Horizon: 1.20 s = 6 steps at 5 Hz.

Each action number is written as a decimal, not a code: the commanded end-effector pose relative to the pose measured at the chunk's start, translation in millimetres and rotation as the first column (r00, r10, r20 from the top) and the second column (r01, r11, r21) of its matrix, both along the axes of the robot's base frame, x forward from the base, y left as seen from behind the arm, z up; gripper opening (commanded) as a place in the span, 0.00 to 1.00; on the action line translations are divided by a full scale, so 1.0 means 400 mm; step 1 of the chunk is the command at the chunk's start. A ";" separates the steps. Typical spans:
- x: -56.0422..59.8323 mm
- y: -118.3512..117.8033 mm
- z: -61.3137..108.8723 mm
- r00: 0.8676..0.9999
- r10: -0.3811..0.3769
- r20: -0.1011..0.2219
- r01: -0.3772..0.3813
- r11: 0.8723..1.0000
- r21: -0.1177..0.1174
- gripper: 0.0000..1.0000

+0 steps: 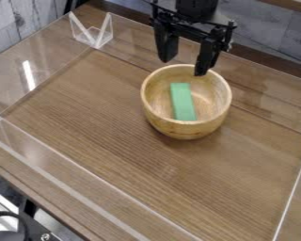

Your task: Move green stick from inside the wooden bowl to the table next to it

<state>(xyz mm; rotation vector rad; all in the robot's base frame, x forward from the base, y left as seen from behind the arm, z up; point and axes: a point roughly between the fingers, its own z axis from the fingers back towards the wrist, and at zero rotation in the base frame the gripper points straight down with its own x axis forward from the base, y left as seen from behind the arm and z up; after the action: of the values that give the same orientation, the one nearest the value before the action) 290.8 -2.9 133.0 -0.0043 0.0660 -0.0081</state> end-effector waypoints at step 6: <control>0.018 0.044 -0.121 0.997 0.002 0.080 -0.004 1.000 0.022 1.00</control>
<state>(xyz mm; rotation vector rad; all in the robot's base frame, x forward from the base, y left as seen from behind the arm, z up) 292.9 10.9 75.5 0.0142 0.0250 -0.0094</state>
